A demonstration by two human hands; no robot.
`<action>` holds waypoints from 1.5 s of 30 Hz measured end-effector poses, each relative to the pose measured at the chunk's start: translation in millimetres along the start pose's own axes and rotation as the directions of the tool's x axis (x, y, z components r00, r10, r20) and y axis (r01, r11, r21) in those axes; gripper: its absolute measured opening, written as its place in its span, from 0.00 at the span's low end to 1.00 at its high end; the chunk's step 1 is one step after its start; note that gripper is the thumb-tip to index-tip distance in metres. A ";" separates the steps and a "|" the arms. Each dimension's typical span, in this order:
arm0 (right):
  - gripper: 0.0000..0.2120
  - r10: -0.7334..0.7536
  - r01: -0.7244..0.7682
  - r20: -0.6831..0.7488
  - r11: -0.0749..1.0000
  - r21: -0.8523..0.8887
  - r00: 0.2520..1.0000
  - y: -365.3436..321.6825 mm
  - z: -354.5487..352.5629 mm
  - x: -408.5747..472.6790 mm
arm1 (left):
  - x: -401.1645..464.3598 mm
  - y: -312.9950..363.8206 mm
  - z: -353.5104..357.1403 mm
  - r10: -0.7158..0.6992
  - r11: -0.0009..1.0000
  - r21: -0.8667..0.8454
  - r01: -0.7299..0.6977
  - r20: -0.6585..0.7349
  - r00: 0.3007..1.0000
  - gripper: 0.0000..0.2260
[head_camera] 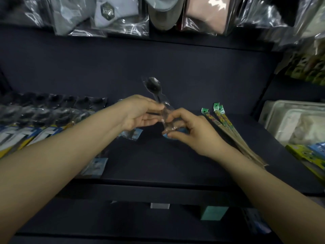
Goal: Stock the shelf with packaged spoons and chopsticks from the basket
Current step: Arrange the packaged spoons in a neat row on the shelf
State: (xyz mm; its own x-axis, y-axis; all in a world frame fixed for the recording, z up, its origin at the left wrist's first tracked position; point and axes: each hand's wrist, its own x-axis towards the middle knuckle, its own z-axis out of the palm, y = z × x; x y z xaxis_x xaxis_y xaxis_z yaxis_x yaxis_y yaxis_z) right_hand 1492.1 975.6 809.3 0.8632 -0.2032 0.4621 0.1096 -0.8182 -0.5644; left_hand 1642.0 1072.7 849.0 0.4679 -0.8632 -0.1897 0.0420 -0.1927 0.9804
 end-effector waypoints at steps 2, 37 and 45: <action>0.11 -0.113 0.090 -0.114 0.979 -0.184 0.987 0.8 6.9 4.5 | -1.0 -0.5 -3.8 -0.002 1.000 0.025 0.001 0.014 1.000 0.03; 0.34 0.134 -0.079 0.086 0.880 -0.468 0.987 -29.0 98.4 42.0 | -52.3 -69.3 -136.6 -0.120 -0.024 0.917 -0.397 0.392 0.912 0.48; 0.48 0.375 -0.201 0.402 0.889 -0.412 0.835 -25.1 104.8 47.3 | -47.5 -68.5 -134.7 -0.116 -0.085 0.913 -0.398 0.388 0.914 0.49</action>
State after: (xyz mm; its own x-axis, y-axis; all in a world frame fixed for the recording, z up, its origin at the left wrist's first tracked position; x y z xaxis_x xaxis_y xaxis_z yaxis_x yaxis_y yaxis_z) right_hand 1581.8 1042.8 773.6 0.9603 -0.2600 -0.1010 -0.2788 -0.9080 -0.3128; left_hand 1735.8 1189.7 798.1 0.0808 -0.9479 -0.3081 -0.9961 -0.0663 -0.0575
